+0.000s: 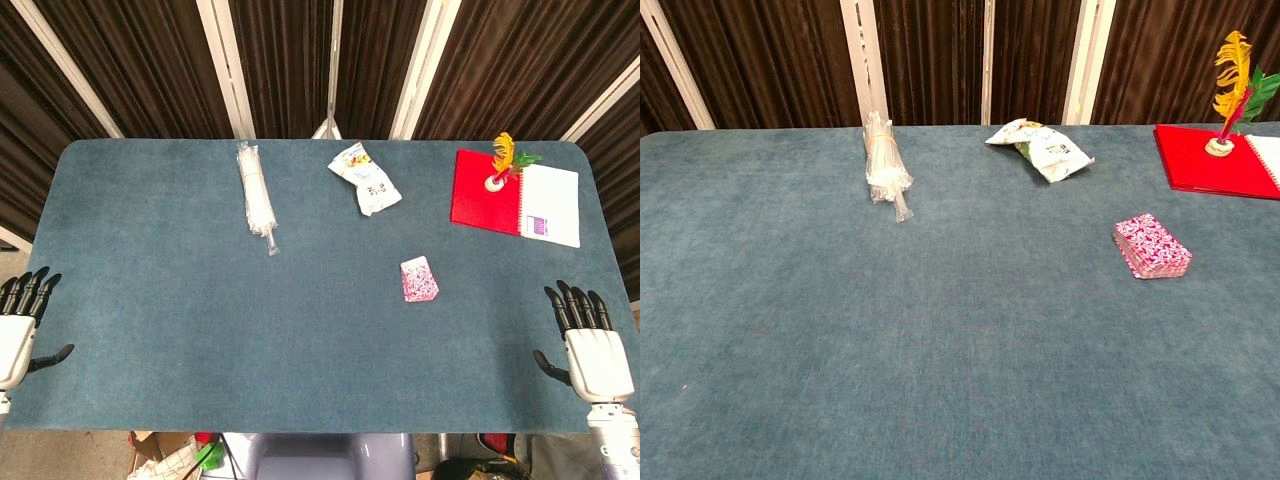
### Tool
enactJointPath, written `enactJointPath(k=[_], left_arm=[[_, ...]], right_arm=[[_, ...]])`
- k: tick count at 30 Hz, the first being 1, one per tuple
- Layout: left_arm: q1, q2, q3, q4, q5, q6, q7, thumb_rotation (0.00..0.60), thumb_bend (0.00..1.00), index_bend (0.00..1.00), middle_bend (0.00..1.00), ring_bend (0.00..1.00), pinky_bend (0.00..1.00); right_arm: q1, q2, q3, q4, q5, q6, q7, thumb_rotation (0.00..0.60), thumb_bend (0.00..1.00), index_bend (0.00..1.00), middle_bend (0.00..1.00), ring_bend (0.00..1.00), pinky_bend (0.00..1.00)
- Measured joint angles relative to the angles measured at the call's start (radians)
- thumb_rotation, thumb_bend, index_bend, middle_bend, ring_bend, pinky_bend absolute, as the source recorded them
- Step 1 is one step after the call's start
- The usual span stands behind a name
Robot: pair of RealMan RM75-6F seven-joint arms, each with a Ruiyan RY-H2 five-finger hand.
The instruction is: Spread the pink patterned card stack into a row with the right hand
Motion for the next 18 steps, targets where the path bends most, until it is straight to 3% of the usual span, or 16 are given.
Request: enactJointPath(k=[18], left_arm=[[-0.003, 0.004, -0.002, -0.002, -0.007, -0.01, -0.014, 0.6, 0.0, 0.0, 0.0, 0.0, 0.0]], right_arm=[[0.038, 0.012, 0.03, -0.053, 0.011, -0.034, 0.008, 0.6, 0.26, 0.0, 0.0, 0.0, 0.0]])
